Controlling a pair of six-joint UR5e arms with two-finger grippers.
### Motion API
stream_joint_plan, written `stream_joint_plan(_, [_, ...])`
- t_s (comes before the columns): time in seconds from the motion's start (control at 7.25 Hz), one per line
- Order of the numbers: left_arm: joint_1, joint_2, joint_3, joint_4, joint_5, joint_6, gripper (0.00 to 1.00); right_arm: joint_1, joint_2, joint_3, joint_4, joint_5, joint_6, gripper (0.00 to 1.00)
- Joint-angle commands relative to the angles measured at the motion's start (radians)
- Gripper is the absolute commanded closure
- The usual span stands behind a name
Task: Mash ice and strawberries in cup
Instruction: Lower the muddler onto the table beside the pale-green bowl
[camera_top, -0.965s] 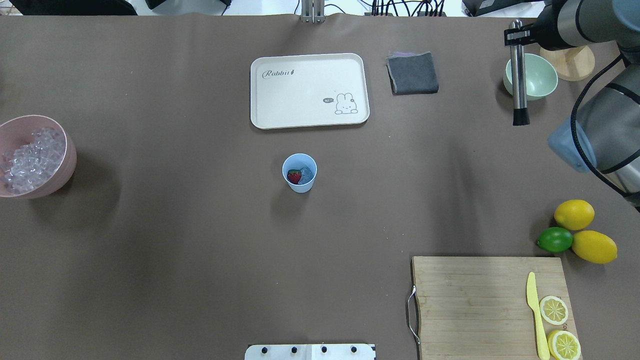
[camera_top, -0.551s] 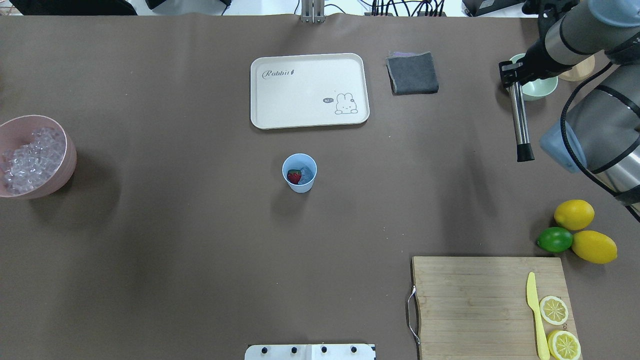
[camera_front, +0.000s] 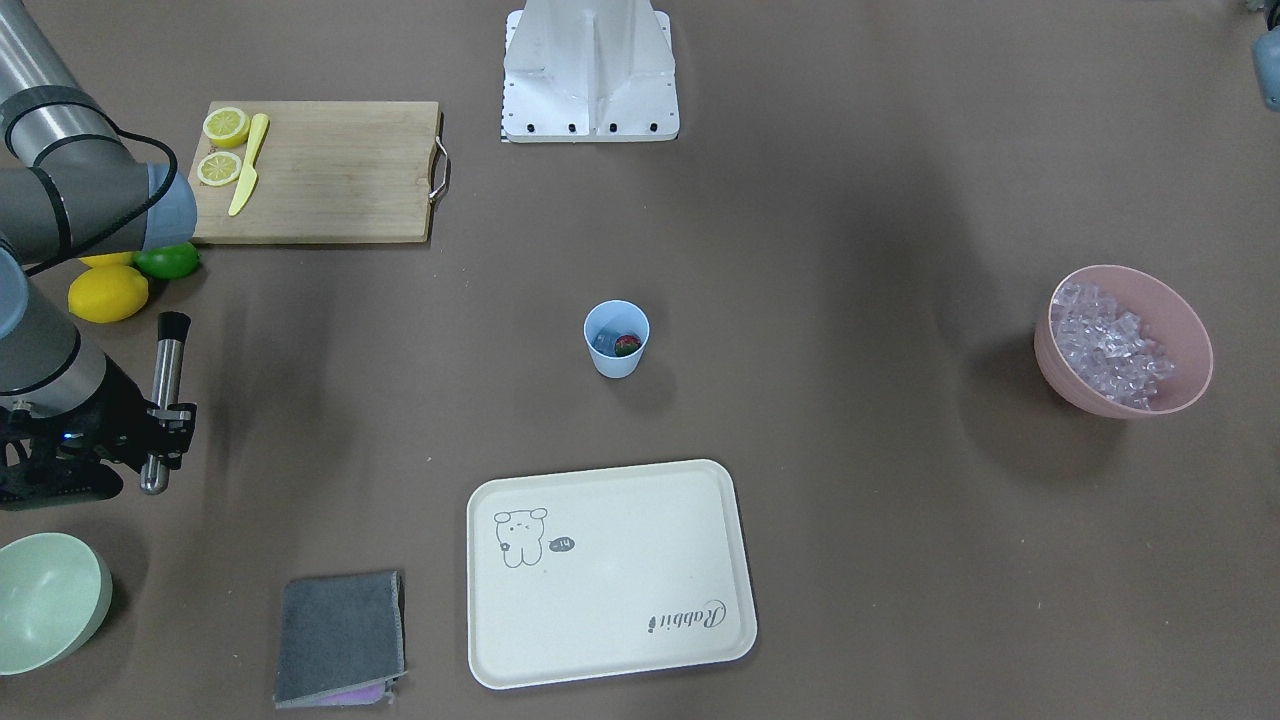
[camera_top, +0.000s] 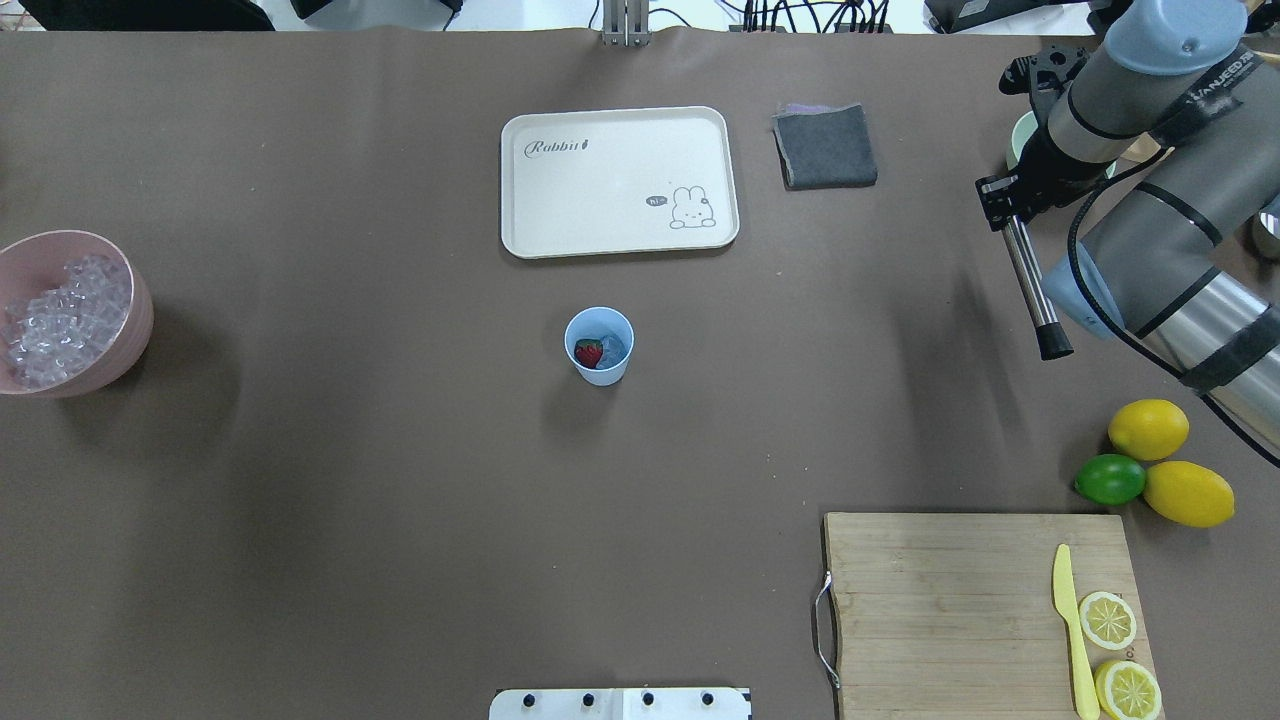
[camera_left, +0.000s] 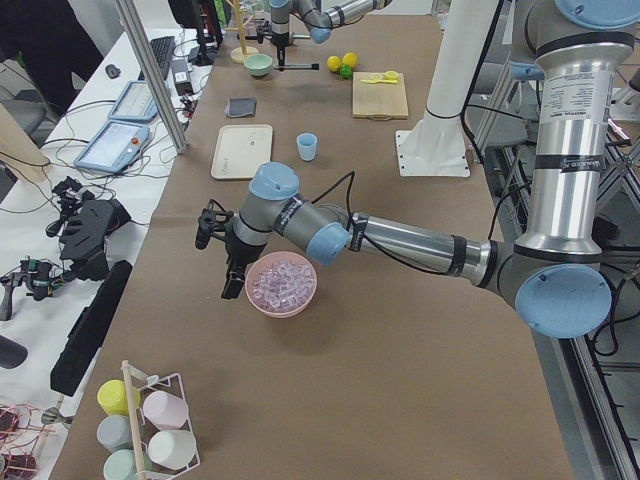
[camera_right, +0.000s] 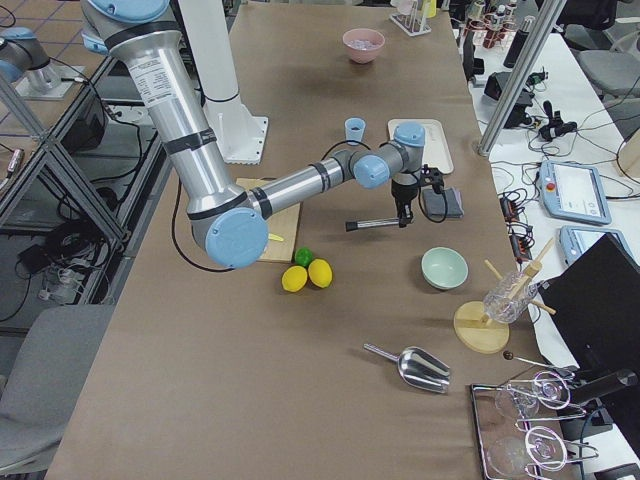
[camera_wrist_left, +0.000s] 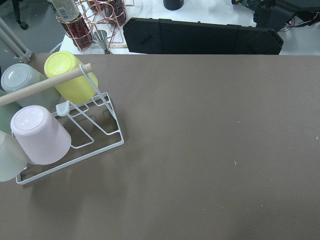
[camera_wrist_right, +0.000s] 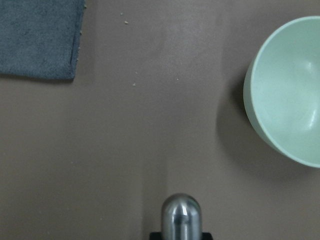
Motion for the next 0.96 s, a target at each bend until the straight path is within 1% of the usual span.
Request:
stream_joint_plan(0.0, [0.0, -0.001, 0.014, -0.023, 0.002, 0.001, 0.02, 0.023, -0.002, -0.043, 0.0, 0.079, -0.032, 1.0])
stream_joint_plan(0.28, [0.002, -0.005, 0.014, -0.023, 0.003, 0.001, 0.02, 0.021, -0.002, -0.108, 0.017, 0.107, -0.028, 1.0])
stream_joint_plan(0.41, [0.002, -0.009, 0.014, -0.021, 0.003, 0.003, 0.02, 0.021, 0.004, -0.146, 0.041, 0.105, -0.027, 1.0])
stream_joint_plan(0.83, [0.002, -0.009, 0.013, -0.023, 0.003, 0.003, 0.02, 0.012, 0.026, -0.178, 0.058, 0.098, -0.012, 1.0])
